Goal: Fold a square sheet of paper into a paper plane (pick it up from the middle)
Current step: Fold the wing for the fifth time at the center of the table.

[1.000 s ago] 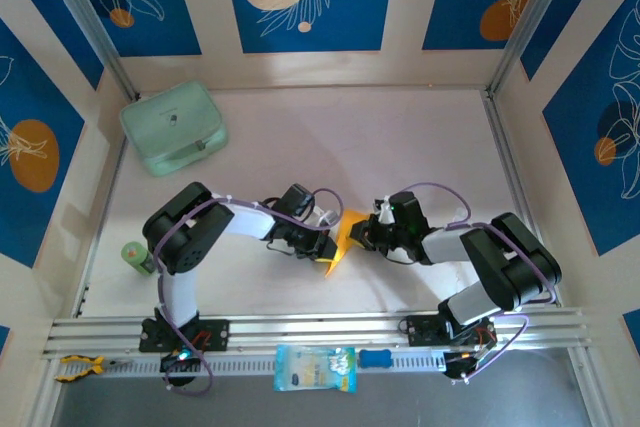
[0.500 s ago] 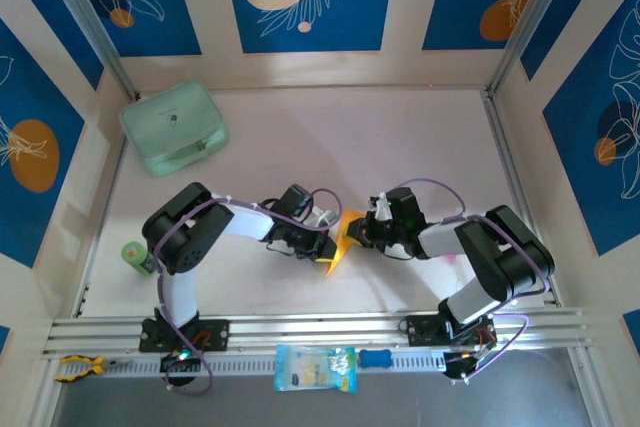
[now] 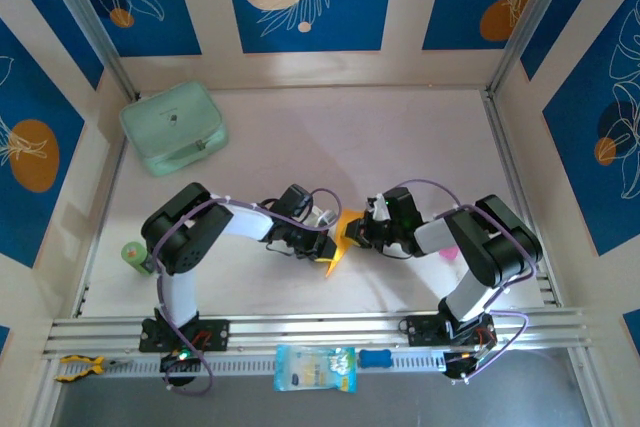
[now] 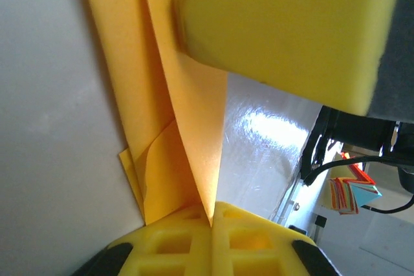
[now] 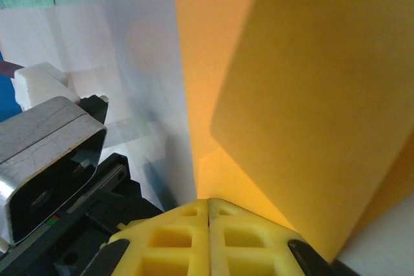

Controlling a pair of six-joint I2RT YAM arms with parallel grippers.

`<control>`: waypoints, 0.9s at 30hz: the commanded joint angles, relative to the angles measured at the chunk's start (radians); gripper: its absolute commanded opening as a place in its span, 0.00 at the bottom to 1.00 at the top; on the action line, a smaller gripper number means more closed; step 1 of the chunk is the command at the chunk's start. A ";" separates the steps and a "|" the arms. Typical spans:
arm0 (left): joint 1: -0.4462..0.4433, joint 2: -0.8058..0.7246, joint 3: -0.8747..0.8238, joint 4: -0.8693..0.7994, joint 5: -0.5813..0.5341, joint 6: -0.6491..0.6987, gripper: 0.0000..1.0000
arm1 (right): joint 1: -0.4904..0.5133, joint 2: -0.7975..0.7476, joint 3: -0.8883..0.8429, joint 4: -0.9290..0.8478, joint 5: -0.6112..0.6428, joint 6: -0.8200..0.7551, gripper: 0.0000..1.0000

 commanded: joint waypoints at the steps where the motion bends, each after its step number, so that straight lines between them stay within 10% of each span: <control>1: 0.036 -0.018 -0.020 -0.101 -0.088 0.042 0.15 | -0.007 0.036 0.000 -0.094 0.053 0.000 0.06; 19: -0.020 -0.059 0.012 -0.288 -0.064 0.172 0.00 | 0.019 0.043 0.047 -0.192 0.079 -0.009 0.06; 27: -0.031 -0.076 0.016 -0.353 -0.111 0.197 0.17 | 0.027 0.038 0.046 -0.207 0.093 -0.010 0.06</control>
